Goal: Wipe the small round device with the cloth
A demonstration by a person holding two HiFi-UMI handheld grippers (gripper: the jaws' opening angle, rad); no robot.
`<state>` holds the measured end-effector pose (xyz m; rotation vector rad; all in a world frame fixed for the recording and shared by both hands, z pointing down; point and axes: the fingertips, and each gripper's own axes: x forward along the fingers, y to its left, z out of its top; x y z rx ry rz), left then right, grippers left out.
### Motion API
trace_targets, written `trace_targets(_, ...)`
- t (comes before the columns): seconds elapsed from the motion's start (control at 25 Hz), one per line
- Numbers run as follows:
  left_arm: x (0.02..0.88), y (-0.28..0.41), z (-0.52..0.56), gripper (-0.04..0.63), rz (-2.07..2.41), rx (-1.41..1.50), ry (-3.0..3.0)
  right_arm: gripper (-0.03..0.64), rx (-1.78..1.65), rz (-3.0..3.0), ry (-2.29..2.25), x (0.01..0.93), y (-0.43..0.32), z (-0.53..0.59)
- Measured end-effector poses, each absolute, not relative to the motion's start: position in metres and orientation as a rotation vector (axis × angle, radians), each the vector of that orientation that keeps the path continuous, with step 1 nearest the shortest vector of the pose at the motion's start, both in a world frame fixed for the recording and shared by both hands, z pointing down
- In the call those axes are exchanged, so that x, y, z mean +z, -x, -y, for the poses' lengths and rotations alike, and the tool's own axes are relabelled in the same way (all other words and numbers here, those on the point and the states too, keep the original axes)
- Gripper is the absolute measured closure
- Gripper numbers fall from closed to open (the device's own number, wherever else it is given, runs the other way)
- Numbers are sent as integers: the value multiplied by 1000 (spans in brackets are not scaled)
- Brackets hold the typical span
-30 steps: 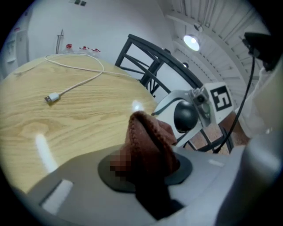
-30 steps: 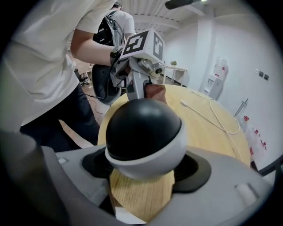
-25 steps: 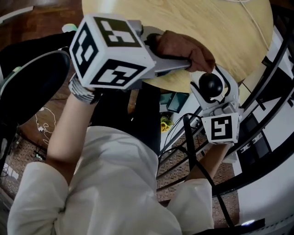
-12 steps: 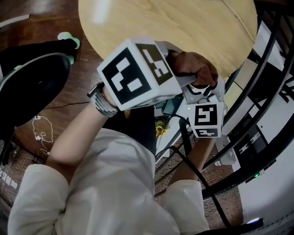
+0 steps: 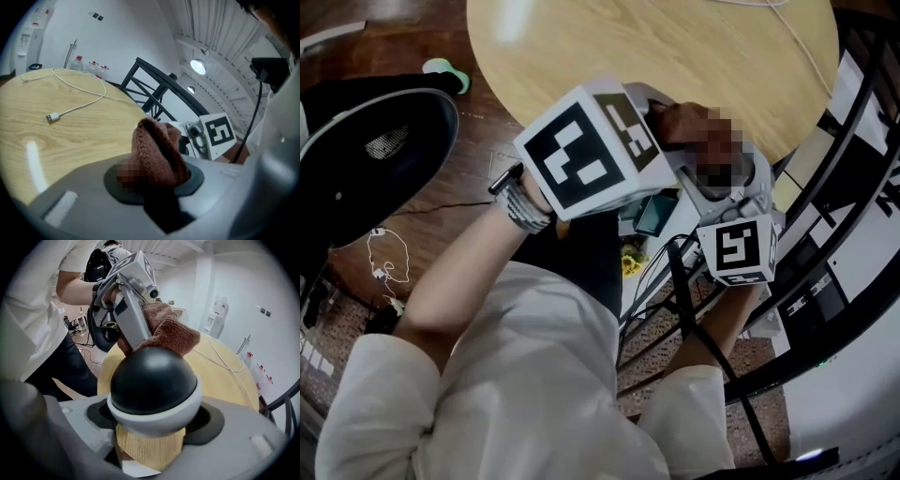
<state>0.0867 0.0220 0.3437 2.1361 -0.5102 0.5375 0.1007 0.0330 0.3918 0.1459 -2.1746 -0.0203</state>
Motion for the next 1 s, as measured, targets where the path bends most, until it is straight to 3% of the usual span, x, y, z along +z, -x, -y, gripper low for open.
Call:
trace_targets(0.36,375,-80,-23,474,523,605,-2061,245,18,2199,-201,390,-96,-34)
trace_targets(0.72,408,-76,-15,472,556,946,-2119,245,76,2148,-342,392,-101,-29)
trace_targets(1.0,411,-68,-18,471,556,977,-2100,245,152,2098,-428,397,-108,-26)
